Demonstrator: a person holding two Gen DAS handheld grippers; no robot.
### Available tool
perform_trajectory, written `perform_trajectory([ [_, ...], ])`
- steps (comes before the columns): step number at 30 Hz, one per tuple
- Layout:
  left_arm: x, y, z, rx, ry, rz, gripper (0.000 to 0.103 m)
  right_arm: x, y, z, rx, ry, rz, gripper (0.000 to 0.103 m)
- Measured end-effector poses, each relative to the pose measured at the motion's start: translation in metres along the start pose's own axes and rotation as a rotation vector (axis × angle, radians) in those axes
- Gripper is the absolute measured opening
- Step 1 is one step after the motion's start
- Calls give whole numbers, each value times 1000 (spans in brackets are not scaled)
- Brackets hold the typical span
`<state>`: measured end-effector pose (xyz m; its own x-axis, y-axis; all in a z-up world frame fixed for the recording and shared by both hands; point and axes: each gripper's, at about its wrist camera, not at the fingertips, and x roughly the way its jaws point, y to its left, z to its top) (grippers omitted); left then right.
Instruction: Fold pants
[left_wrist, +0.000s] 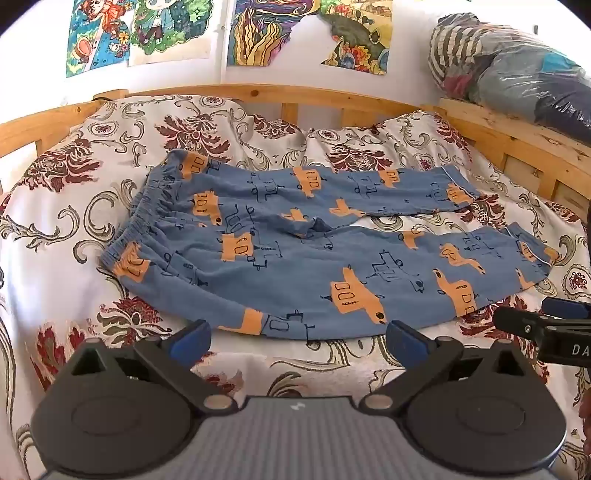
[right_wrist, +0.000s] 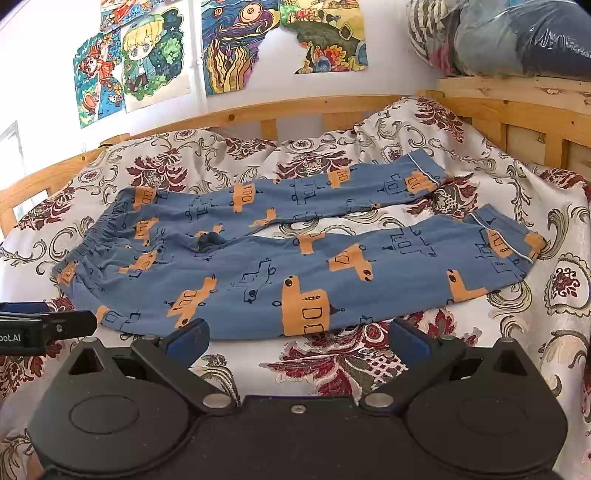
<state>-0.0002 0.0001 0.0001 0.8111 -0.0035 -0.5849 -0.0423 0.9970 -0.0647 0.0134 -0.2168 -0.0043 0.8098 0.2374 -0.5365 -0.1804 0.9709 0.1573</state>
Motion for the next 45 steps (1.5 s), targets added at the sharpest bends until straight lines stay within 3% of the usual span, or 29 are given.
perform_trajectory([
  [45,1,-3,-1,-10,4,-8,103,0,-1,0,1,0,0,102],
])
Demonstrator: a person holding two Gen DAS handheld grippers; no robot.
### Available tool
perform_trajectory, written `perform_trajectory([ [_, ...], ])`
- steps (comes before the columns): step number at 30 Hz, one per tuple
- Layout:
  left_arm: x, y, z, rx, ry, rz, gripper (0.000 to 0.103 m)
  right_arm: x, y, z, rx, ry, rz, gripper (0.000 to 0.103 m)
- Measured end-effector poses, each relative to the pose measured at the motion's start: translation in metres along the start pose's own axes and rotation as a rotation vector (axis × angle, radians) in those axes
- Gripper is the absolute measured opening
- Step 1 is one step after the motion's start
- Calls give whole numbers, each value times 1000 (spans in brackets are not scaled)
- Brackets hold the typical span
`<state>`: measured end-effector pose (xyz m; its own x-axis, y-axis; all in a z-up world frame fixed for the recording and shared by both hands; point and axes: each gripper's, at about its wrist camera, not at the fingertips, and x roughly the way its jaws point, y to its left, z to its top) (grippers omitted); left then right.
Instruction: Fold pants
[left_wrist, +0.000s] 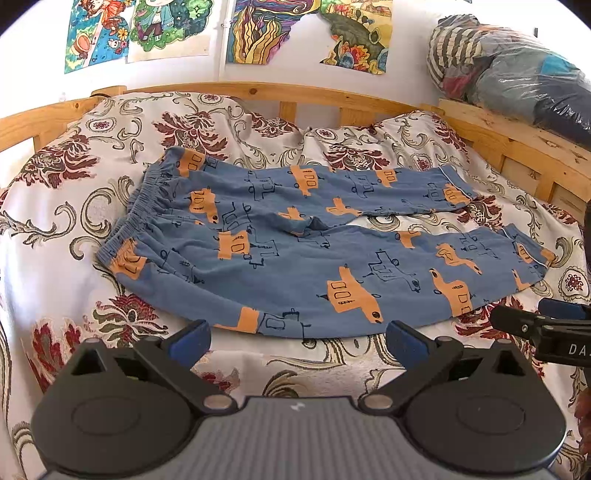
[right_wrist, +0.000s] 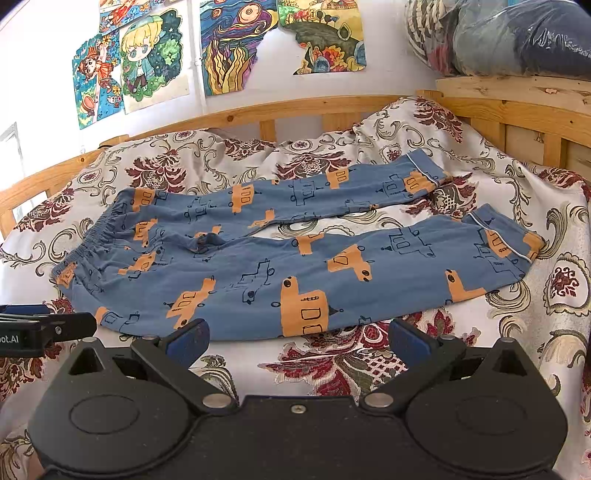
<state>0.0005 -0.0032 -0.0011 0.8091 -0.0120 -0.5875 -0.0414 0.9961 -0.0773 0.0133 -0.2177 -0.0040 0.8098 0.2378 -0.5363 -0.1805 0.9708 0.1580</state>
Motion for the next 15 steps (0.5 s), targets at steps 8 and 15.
perform_trajectory([
  [8,1,0,-1,-1,1,-1,103,0,0,0,1,0,0,102],
  [15,1,0,-1,-2,1,-2,103,0,0,-1,1,1,1,102],
])
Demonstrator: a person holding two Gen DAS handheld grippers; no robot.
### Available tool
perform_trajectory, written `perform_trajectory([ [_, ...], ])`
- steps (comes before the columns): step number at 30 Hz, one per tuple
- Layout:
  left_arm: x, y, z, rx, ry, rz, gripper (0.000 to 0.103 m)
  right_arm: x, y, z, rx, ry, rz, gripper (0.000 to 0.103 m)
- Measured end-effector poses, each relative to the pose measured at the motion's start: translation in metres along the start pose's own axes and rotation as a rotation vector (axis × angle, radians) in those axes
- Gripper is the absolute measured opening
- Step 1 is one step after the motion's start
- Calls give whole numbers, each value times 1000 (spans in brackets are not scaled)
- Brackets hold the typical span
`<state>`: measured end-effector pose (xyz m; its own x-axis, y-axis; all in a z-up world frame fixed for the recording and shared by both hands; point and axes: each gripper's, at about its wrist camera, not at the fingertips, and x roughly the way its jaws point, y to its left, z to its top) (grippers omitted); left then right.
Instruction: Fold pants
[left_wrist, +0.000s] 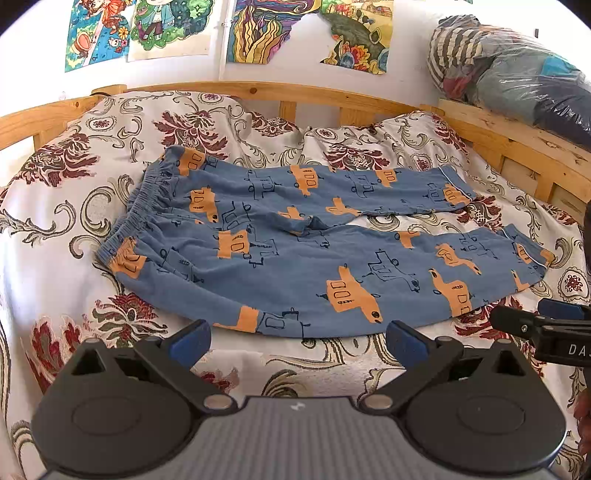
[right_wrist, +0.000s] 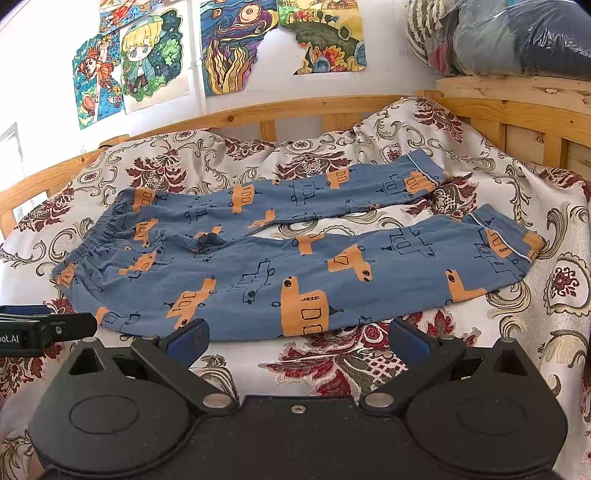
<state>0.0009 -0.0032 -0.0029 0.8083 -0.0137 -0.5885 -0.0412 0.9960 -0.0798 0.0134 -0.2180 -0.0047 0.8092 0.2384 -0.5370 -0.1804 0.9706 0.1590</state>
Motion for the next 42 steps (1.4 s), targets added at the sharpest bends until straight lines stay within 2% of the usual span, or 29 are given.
perform_trajectory([
  [6,0,-3,-2,-6,2,1,103,6,-4,8,7,9,-2,102],
  [9,4,-2,5,-3,7,8,103,10,-12,27,13,18,28,102],
  [14,17,7,43,16,19,-44,103,30,-25,66,-49,36,103,102],
  [17,32,9,78,90,23,-66,103,58,-32,99,-152,70,140,102],
  [23,92,9,155,287,63,-89,103,130,-52,168,-382,147,227,102],
  [28,164,8,196,451,109,-105,103,210,-71,217,-493,210,284,102],
  [35,264,21,232,555,208,-151,103,309,-89,262,-528,292,316,102],
  [42,320,38,258,545,258,-261,103,361,-66,280,-661,337,385,95],
])
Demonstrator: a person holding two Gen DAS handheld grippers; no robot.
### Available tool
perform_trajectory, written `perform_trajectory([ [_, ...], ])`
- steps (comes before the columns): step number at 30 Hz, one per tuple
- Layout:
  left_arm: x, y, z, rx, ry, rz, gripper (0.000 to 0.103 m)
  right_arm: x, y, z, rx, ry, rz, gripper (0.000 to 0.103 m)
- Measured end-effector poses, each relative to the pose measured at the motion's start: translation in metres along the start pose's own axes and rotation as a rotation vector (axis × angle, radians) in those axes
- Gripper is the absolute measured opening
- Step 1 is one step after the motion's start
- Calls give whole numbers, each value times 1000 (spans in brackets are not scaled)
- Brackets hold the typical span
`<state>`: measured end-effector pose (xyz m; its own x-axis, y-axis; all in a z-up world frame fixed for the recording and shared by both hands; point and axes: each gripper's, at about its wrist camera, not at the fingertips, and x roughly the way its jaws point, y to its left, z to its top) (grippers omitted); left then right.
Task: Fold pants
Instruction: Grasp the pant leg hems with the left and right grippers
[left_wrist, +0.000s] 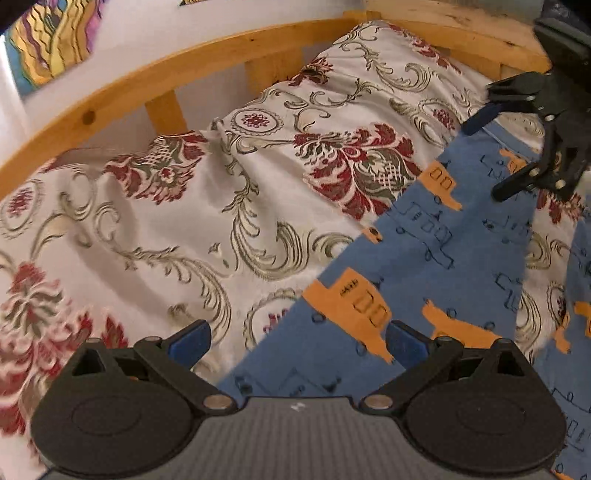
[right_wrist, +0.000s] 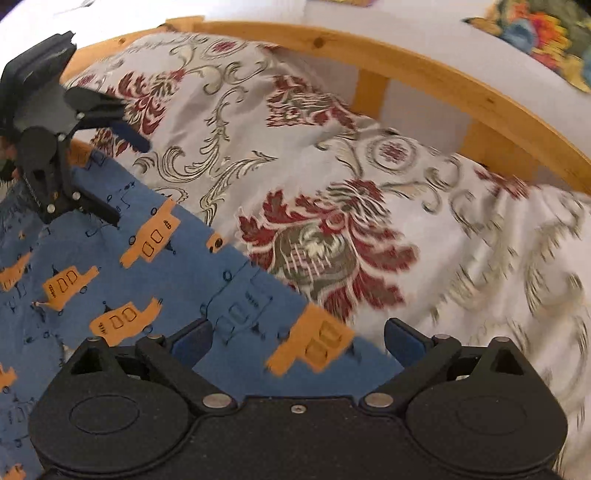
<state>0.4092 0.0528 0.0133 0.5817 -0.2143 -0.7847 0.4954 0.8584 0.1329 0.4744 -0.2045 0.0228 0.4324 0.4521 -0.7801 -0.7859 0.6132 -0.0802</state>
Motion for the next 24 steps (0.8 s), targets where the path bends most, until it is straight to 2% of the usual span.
perform_trajectory([
  [3,10,10,5,-13,-9,-40,100,18,0,12,-40,33,22,87],
  [7,28,18,9,-21,16,-105,81,34,-3,17,-75,86,35,70],
  [9,33,20,10,-33,29,-147,66,36,-5,16,-87,112,25,65],
  [11,38,20,9,-27,56,-185,55,37,-11,13,-94,135,13,64],
  [15,41,16,6,68,98,-200,54,40,-22,7,-80,169,1,64],
  [17,43,21,6,70,120,-204,55,44,-24,5,-75,172,1,62],
  [18,44,23,6,62,127,-209,56,44,-23,5,-77,173,-5,59],
  [20,49,31,8,22,150,-205,56,46,-22,4,-82,177,-12,44],
  [22,52,33,8,-1,165,-202,51,45,-19,3,-90,184,-14,26],
  [23,52,32,7,0,165,-196,45,43,-17,2,-100,187,-16,21],
  [24,51,29,7,12,161,-185,34,42,-15,1,-108,192,-20,13],
])
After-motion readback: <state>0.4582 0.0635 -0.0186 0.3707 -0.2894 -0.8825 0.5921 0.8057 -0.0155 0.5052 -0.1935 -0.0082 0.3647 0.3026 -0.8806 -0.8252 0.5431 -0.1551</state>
